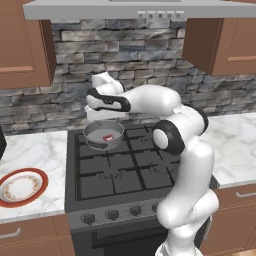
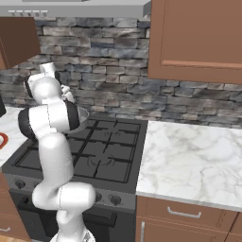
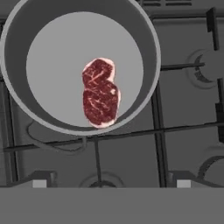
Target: Retrieve the frozen meat and place it in the pot on a burner. Then turn the burner on.
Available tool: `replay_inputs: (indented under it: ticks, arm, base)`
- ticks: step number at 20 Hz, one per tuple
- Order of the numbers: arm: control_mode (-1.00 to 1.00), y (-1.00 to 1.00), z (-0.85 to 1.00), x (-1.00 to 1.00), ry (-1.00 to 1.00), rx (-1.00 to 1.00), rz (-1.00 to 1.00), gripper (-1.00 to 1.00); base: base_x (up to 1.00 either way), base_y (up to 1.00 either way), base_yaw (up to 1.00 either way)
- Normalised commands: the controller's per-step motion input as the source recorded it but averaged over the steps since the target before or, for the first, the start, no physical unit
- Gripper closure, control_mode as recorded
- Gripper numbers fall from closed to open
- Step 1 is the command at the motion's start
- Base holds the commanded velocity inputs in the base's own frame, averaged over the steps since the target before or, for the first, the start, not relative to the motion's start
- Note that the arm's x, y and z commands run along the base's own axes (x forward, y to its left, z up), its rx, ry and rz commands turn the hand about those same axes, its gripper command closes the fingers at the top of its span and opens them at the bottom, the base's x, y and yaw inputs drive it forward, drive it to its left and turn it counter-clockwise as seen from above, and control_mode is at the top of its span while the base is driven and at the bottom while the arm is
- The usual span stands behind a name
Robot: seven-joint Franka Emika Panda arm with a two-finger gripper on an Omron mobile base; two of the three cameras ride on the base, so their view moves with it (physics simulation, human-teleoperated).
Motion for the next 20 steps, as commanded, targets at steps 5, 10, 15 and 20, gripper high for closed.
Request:
replay_inputs:
  ticks: [5,10,15,20]
  arm:
    - [-1.00,-0.05,0.35,-0.85,0.00,0.15,-0.14,-1.00]
    - [-1.00,-0.12,0.22,-0.86,0.00,0.09,-0.25,-1.00]
    - [-1.00,-0.06,0.47,-0.56,0.02,0.01,-0.14,-1.00]
    - [-1.00,0.00,0.65,-0.53,0.03,0.00,-0.04,-1.00]
  base:
    - [0.00,0.00,0.00]
    - [0.00,0.00,0.00]
    - [0.00,0.00,0.00]
    - [0.00,0.00,0.00]
